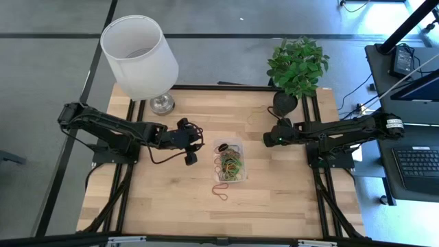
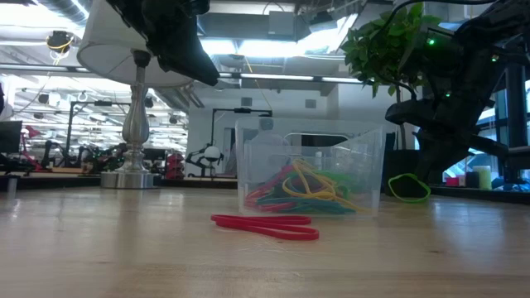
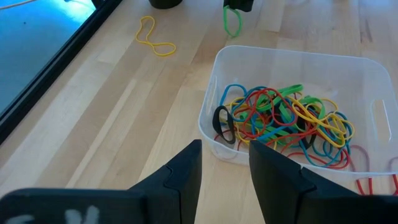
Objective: Pick and place rubber bands into bin
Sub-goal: Put the black rubber band into the bin
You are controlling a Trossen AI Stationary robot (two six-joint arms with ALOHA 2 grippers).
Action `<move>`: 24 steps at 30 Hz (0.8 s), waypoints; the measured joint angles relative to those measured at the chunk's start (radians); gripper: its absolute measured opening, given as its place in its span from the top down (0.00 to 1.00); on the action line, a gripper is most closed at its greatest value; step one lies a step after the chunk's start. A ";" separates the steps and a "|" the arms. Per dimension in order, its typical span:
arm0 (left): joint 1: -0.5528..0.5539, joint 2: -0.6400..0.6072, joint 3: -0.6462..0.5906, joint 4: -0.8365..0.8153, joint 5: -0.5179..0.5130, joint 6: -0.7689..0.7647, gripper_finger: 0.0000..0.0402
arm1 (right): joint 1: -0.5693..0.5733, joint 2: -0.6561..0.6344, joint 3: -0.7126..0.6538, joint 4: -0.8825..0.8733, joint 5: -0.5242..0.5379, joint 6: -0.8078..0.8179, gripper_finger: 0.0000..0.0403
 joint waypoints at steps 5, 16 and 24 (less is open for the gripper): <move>0.000 0.000 0.000 0.000 0.000 0.000 0.68 | 0.000 0.000 0.000 0.000 0.000 -0.001 0.92; 0.000 0.000 0.000 0.000 0.001 0.000 0.68 | 0.000 0.000 -0.023 0.020 -0.002 0.001 0.92; 0.000 0.000 0.000 0.001 0.001 0.000 0.68 | 0.000 0.000 -0.079 0.085 -0.040 0.009 0.92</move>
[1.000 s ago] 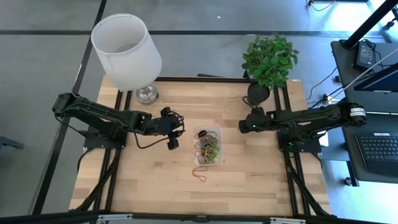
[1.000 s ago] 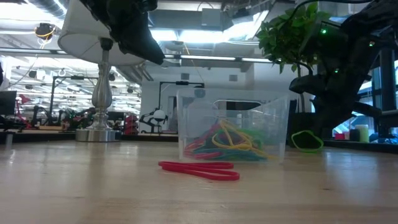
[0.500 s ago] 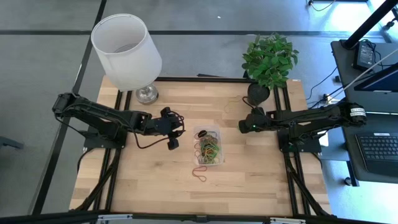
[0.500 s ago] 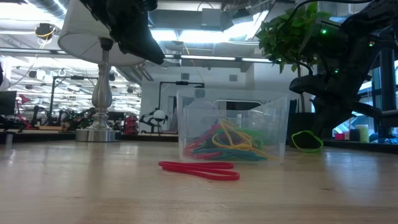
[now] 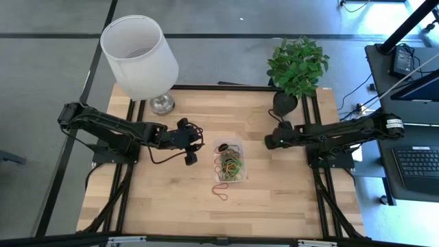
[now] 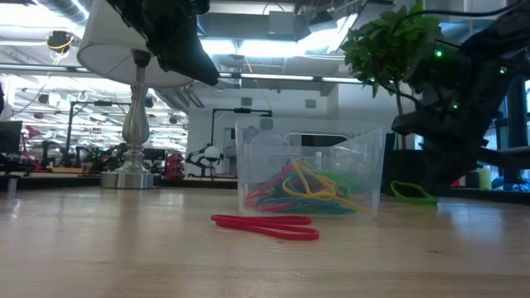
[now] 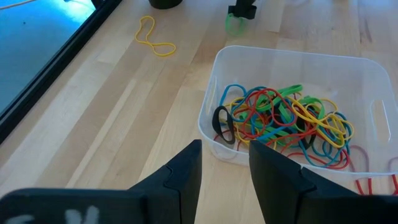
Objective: Pick and place rubber bands into bin
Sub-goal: Put the black rubber band into the bin
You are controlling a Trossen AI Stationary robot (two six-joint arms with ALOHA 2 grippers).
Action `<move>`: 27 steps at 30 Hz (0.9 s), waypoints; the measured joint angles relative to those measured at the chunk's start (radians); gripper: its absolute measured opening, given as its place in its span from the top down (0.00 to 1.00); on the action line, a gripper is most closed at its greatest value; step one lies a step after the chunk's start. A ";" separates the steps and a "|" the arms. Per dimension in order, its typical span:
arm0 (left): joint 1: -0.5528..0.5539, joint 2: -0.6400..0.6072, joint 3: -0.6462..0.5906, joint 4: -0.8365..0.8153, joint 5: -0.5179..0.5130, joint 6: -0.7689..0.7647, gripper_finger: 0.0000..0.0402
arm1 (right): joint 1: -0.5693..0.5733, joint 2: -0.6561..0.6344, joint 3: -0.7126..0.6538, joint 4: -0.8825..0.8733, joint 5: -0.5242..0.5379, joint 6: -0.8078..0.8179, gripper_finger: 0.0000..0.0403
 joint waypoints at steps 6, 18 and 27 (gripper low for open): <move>0.000 0.000 0.000 0.000 0.000 0.000 0.68 | 0.000 -0.002 -0.052 0.019 -0.008 0.048 0.92; 0.000 0.000 0.000 0.001 0.000 0.000 0.68 | 0.000 -0.002 -0.063 0.065 -0.025 0.048 0.69; 0.000 0.000 0.000 0.001 0.000 -0.042 0.68 | -0.002 -0.004 -0.064 0.060 -0.026 0.047 0.70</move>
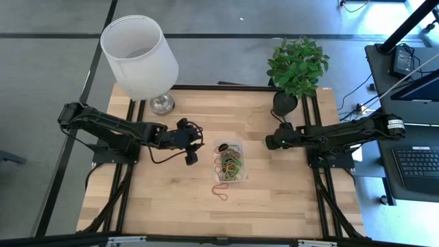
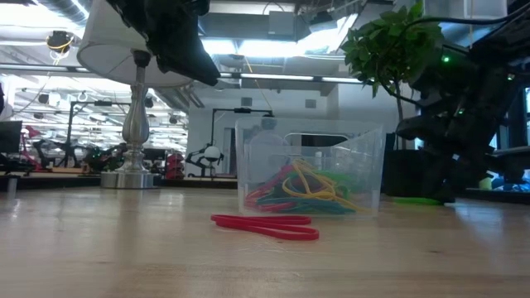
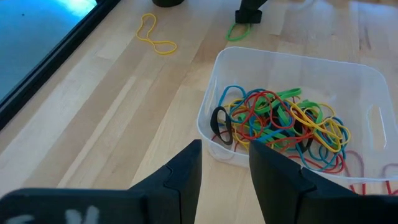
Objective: Pick and place rubber bands into bin
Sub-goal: Put the black rubber band into the bin
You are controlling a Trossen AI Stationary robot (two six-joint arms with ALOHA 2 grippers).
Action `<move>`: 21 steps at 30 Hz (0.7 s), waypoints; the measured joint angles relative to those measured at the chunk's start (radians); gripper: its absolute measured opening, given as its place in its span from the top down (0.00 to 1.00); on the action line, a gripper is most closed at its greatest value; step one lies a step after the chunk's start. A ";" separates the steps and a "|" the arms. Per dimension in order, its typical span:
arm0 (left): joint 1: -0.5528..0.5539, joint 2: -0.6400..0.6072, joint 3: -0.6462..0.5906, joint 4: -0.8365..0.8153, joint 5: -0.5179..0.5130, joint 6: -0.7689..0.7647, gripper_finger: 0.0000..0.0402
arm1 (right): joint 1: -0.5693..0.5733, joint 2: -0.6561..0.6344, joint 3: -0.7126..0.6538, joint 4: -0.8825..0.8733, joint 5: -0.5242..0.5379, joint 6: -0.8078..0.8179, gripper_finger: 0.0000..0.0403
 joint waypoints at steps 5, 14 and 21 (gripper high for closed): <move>0.000 0.000 0.000 0.000 0.000 -0.033 0.68 | 0.000 0.000 -0.001 -0.007 0.002 0.000 0.87; 0.000 0.000 0.000 -0.001 0.009 -0.037 0.68 | 0.001 -0.064 -0.005 -0.004 -0.015 -0.003 0.96; 0.000 0.000 0.000 -0.001 0.027 -0.036 0.68 | 0.001 -0.207 -0.004 -0.003 -0.009 -0.007 0.98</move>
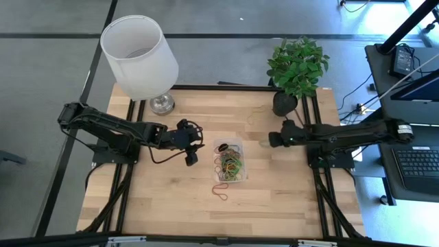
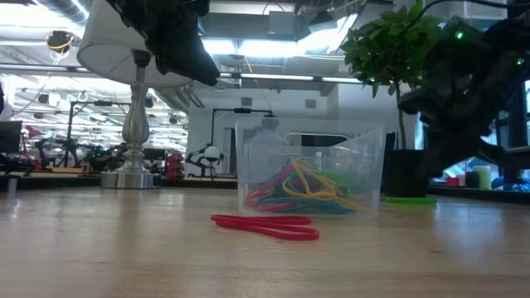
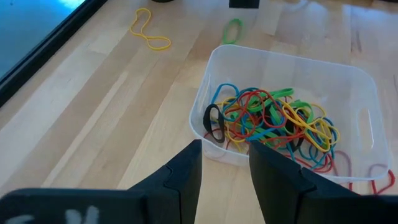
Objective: Pick and place rubber bands into bin
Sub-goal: Put the black rubber band into the bin
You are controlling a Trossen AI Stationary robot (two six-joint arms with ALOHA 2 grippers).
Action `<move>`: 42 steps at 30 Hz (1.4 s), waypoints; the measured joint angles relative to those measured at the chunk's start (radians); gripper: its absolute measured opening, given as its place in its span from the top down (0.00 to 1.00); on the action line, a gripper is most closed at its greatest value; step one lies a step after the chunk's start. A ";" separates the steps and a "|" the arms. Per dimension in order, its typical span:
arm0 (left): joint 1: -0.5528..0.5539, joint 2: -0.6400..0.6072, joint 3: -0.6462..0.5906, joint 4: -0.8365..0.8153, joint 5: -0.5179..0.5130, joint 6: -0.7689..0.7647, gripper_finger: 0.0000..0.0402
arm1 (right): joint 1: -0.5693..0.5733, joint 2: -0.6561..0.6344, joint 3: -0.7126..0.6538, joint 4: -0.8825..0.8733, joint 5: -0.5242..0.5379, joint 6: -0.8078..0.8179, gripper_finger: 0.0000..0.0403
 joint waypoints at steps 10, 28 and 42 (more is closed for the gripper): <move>0.000 0.000 0.000 -0.004 0.000 0.110 0.68 | 0.094 -0.022 0.192 -0.004 0.031 -0.125 0.99; -0.010 -0.050 -0.001 -0.045 0.005 0.317 0.68 | 0.269 0.814 1.031 -0.270 0.016 -0.551 0.99; -0.065 -0.192 -0.001 -0.243 0.007 0.298 0.68 | 0.277 1.195 1.282 -0.497 -0.161 -0.405 0.89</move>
